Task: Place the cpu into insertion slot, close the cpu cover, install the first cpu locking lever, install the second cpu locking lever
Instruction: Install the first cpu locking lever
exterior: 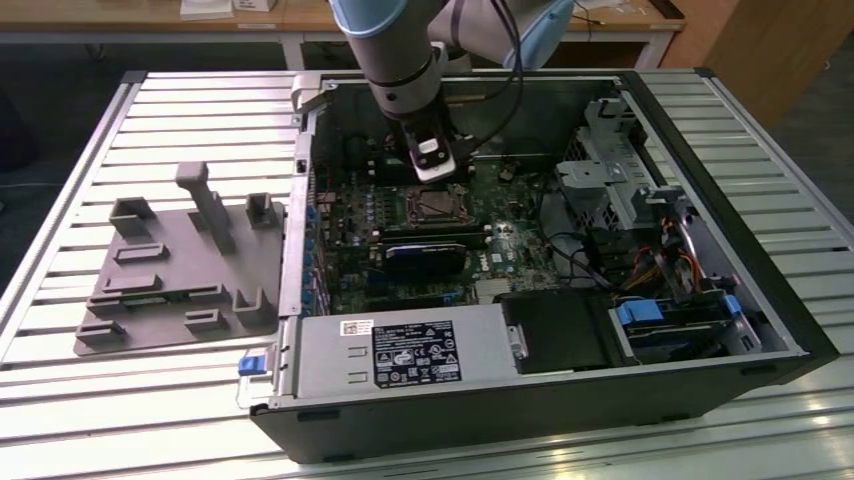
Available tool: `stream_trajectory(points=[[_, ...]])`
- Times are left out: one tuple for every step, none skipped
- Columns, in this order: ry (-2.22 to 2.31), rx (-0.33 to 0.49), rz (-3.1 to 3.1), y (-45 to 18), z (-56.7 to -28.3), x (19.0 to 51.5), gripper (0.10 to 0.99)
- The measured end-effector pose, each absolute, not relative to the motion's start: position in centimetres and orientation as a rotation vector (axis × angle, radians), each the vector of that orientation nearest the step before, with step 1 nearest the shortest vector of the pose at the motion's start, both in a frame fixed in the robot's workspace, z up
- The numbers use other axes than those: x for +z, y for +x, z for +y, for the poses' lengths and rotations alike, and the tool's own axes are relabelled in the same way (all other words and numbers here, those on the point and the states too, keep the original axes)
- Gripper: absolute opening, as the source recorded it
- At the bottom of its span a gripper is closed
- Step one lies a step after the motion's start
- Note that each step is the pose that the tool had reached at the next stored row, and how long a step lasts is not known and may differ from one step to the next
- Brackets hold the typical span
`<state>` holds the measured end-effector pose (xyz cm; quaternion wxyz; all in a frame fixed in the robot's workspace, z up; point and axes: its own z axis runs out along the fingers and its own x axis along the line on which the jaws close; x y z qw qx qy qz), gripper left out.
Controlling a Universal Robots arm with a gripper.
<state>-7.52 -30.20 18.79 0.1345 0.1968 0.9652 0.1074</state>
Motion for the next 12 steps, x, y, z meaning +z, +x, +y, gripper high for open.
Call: stream_trajectory(points=[[0.571,0.312,2.797,-7.52,-30.20,18.79,0.106],[0.571,0.313,2.797,-7.53,-30.20,18.78,0.106],[0.571,0.314,2.797,-7.53,-30.20,18.78,0.106],[0.571,0.315,2.797,-7.52,-30.19,18.78,0.106],[0.571,0.316,2.797,-7.52,-30.19,18.78,0.106],[0.571,0.316,2.797,-7.52,-30.19,18.78,0.106],[0.571,0.316,2.797,-7.52,-30.19,18.78,0.106],[0.571,0.316,2.797,-7.52,-30.19,18.78,0.106],[0.571,0.316,2.797,-7.52,-30.20,18.79,0.106],[0.571,0.317,2.797,-7.52,-30.19,18.82,0.106],[0.571,0.317,2.797,-7.52,-30.19,18.90,0.106],[0.571,0.316,2.797,-7.52,-30.20,19.05,0.106]])
